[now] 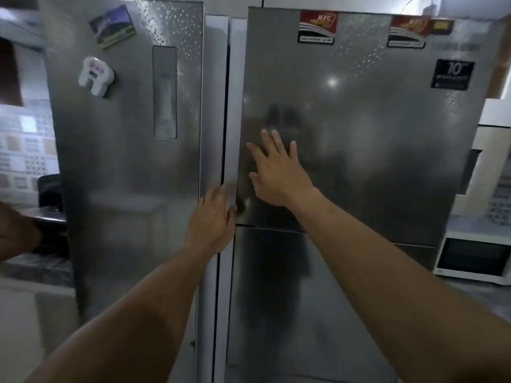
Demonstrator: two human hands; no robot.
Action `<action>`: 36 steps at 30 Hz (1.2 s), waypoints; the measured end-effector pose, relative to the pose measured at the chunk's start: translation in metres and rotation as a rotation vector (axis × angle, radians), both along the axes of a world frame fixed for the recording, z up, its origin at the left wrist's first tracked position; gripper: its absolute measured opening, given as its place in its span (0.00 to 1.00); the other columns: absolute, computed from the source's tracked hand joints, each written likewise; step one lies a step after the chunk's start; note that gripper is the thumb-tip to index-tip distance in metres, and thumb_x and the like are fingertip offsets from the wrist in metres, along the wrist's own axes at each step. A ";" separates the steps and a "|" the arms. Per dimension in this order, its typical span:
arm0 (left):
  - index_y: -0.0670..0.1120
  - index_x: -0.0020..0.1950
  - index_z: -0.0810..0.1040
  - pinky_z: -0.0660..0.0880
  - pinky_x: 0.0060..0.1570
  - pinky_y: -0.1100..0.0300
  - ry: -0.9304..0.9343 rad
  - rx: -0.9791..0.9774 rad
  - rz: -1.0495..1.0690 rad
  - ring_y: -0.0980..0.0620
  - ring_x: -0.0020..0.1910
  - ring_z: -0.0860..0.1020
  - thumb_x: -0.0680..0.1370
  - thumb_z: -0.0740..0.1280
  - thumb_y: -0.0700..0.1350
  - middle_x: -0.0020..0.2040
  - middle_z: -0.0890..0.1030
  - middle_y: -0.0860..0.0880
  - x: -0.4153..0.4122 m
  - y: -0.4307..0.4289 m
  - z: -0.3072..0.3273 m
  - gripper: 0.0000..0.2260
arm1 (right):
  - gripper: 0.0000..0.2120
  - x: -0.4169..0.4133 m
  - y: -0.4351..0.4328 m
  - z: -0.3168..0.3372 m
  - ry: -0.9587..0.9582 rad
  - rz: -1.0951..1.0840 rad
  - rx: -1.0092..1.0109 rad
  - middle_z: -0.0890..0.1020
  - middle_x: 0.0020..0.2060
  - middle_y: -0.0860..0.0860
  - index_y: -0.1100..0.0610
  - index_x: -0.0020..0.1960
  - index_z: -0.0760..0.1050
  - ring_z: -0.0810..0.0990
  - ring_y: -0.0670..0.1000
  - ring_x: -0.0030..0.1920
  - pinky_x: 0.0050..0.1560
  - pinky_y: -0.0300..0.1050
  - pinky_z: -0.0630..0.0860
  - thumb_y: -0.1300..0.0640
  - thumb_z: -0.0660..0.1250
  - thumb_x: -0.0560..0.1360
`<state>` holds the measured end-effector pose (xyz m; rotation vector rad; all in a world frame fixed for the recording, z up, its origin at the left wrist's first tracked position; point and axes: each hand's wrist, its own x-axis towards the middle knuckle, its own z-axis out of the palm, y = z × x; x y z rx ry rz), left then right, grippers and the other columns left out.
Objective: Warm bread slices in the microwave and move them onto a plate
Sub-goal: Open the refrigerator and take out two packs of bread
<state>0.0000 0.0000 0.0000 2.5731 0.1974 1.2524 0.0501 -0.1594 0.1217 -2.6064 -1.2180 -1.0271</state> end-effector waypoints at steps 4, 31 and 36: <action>0.48 0.67 0.68 0.73 0.49 0.54 -0.040 -0.092 -0.039 0.47 0.55 0.76 0.83 0.55 0.51 0.60 0.75 0.46 0.026 0.000 -0.011 0.14 | 0.31 0.028 0.025 0.001 -0.182 -0.026 -0.107 0.37 0.80 0.56 0.47 0.81 0.50 0.33 0.63 0.78 0.71 0.77 0.38 0.48 0.58 0.82; 0.50 0.42 0.70 0.65 0.28 0.61 0.085 -0.397 -0.092 0.54 0.32 0.74 0.85 0.51 0.53 0.35 0.75 0.48 0.026 -0.014 -0.028 0.16 | 0.17 0.000 0.042 0.011 -0.221 -0.192 -0.305 0.35 0.80 0.55 0.50 0.71 0.68 0.28 0.71 0.74 0.64 0.85 0.42 0.52 0.55 0.82; 0.52 0.41 0.69 0.68 0.27 0.63 0.054 -0.354 -0.125 0.53 0.30 0.75 0.84 0.51 0.54 0.33 0.75 0.49 0.006 -0.021 -0.032 0.15 | 0.19 -0.020 0.029 0.013 -0.213 -0.146 -0.311 0.34 0.80 0.54 0.50 0.72 0.67 0.28 0.71 0.74 0.65 0.84 0.42 0.53 0.54 0.82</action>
